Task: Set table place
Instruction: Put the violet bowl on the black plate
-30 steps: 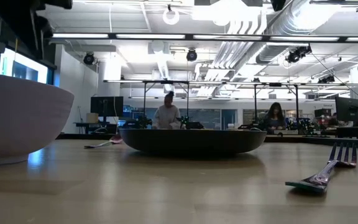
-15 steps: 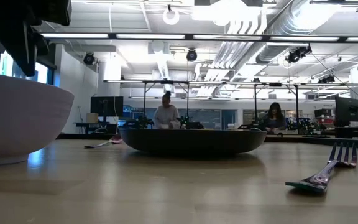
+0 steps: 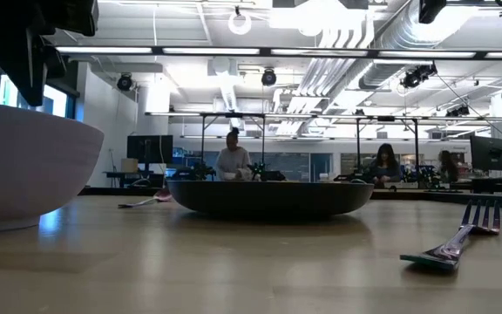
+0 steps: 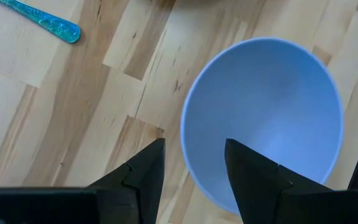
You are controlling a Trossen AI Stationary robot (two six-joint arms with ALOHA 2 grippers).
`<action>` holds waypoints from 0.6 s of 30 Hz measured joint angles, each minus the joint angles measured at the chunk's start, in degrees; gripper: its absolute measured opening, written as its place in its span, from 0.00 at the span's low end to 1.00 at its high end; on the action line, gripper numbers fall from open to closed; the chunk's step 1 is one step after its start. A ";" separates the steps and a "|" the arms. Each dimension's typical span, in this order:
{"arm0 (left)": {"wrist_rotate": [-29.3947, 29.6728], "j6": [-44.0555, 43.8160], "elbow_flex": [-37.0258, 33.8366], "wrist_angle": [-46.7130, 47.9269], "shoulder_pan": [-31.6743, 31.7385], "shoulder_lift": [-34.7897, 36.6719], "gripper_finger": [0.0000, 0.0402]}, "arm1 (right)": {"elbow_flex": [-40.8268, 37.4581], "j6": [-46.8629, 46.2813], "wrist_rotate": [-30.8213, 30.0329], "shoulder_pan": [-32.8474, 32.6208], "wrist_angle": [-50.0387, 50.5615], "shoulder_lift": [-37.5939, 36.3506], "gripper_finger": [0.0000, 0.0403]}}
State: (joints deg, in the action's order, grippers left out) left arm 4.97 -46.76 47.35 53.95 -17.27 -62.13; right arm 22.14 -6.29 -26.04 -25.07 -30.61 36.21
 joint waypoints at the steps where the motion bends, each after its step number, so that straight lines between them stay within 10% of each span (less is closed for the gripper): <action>1: 0.00 0.23 0.00 -0.02 0.01 0.00 0.39 | -0.09 0.20 0.00 -0.13 -0.07 0.02 0.51; 18: -3.95 1.34 -5.07 -7.66 0.05 -7.77 0.39 | -0.16 -1.22 0.07 -0.10 3.78 -0.40 0.51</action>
State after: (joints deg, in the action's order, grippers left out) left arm 1.03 -45.42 42.28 46.29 -17.21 -69.90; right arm 21.98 -7.51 -25.97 -25.17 -26.83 35.80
